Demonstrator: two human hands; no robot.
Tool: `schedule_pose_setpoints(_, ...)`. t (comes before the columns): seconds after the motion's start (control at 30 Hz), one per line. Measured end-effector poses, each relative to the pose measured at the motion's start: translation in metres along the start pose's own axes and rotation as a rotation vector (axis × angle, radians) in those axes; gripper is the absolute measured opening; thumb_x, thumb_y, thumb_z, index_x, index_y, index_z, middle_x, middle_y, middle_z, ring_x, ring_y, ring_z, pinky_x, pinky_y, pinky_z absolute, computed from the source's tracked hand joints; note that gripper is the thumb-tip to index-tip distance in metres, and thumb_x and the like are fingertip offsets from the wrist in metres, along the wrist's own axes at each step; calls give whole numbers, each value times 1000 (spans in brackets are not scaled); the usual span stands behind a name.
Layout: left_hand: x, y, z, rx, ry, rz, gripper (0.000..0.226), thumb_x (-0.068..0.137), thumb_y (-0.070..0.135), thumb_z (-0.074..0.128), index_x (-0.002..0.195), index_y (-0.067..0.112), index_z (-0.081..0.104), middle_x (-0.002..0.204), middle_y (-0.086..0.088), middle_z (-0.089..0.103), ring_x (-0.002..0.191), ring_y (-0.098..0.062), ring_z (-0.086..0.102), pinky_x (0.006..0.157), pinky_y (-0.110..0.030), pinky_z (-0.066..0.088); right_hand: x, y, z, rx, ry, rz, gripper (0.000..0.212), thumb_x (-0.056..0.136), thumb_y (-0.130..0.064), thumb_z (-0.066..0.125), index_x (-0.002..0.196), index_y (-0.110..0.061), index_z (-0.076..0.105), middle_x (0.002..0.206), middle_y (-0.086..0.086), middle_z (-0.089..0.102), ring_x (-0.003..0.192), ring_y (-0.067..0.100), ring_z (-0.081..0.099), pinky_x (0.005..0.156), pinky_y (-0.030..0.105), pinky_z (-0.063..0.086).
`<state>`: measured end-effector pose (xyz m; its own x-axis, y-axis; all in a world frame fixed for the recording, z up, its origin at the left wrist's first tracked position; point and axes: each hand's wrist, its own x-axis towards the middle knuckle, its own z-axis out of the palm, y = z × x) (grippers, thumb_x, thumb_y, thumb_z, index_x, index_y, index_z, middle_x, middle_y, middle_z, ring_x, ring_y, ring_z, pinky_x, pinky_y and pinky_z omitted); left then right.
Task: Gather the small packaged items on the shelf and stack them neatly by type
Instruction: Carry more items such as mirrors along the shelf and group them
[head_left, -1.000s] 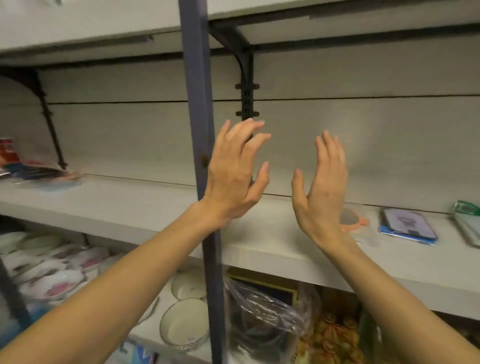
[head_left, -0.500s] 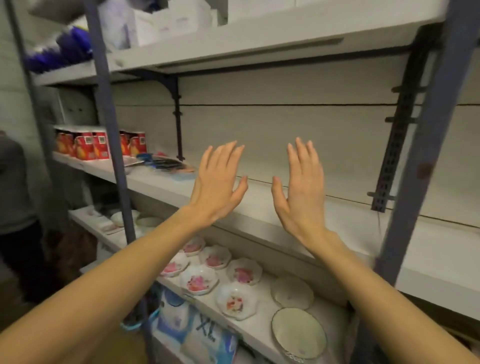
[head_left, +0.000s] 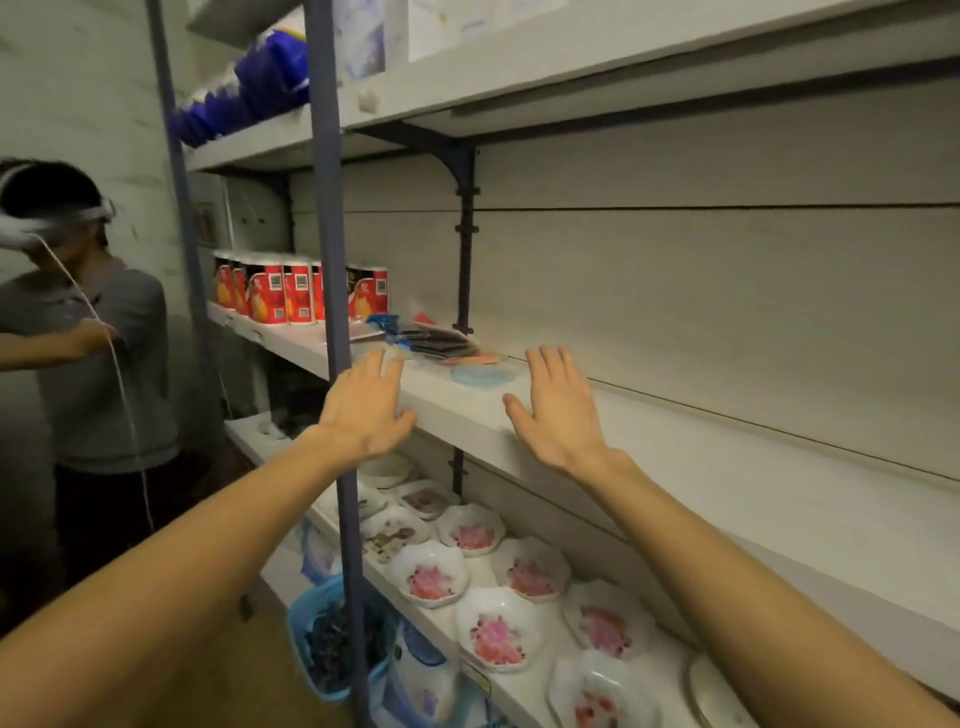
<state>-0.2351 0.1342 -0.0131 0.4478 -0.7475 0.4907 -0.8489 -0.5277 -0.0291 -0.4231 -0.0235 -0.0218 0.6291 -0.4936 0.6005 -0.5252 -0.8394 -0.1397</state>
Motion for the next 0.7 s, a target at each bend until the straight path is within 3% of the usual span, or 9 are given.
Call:
schedule_pose_setpoints(0.17,77,-46,21,30,-91,39,65,92,42,60,146,14,39,151,-13,39,129,-33,49,106,-46,47,87,-13,45,38,-46,33,58,95,-38,52,142,-6,41,143,14,46,134,33,36,111,41,32)
schedule_pose_setpoints(0.43,170,-81,75,-38,-165,10,63,92,45,59,144,14,41,141,-10,47,123,-31,54,98,-47,51,185,-11,106,168,-135,195,56,93,-29,53,142,-6,41,144,17,49,133,35,40,109,46,38)
schedule_pose_setpoints(0.7,238,-92,134,-123,-218,-53,70,94,37,59,152,11,30,153,-14,40,138,-33,41,111,-45,42,234,-7,153,106,-160,169,61,96,-31,54,150,-9,35,146,15,48,134,34,42,110,45,39)
